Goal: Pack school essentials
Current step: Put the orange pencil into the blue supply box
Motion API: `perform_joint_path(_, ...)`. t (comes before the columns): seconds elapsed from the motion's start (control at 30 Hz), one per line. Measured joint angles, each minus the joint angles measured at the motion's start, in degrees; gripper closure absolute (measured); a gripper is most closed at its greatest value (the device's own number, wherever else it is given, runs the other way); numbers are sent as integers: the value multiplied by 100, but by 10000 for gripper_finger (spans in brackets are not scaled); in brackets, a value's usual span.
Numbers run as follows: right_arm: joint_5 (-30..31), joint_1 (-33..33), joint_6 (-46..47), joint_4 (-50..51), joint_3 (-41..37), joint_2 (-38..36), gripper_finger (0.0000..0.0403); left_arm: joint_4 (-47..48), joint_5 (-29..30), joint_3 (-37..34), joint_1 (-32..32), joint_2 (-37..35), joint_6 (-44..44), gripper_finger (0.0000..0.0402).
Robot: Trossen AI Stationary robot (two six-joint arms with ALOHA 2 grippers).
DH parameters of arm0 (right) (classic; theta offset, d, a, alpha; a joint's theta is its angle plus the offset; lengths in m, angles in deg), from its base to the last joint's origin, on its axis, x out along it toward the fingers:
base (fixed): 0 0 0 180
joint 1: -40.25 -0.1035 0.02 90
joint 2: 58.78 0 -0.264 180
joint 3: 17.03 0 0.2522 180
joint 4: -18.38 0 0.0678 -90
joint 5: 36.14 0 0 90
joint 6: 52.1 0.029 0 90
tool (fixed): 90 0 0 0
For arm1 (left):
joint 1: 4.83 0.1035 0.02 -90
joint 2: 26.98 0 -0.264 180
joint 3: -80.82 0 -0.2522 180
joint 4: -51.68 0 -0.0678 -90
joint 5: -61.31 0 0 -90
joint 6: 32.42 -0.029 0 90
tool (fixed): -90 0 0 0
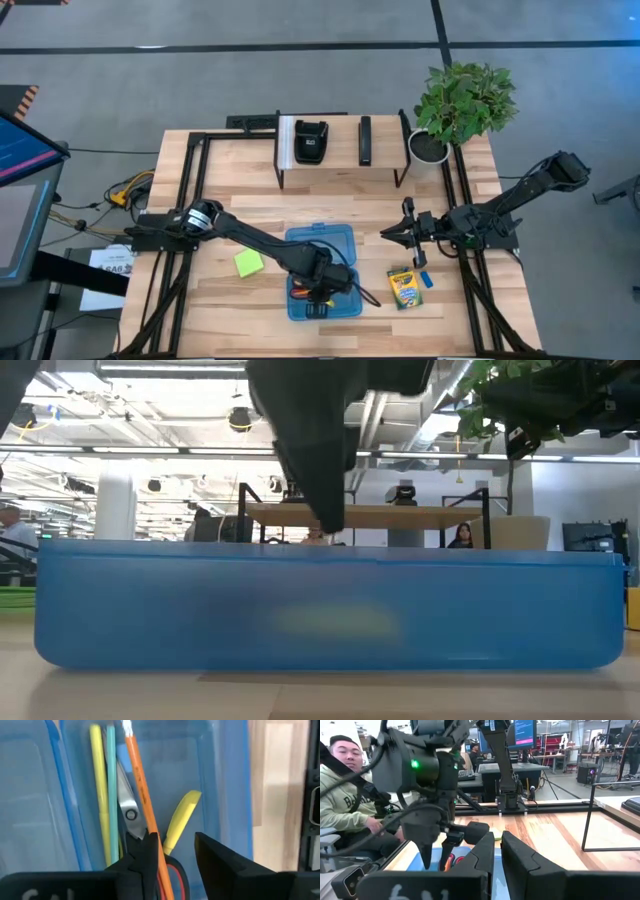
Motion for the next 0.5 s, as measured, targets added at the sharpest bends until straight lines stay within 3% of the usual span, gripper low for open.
perform_joint_path(0.23, 0, 0, 0, 0, 0, 0, 349, 63, 187, 272, -80, -4, -189, 283)
perform_joint_path(0.5, 0, 0, 44, 0, 0, 0, 349, -63, 334, -152, -70, -7, 52, 284)
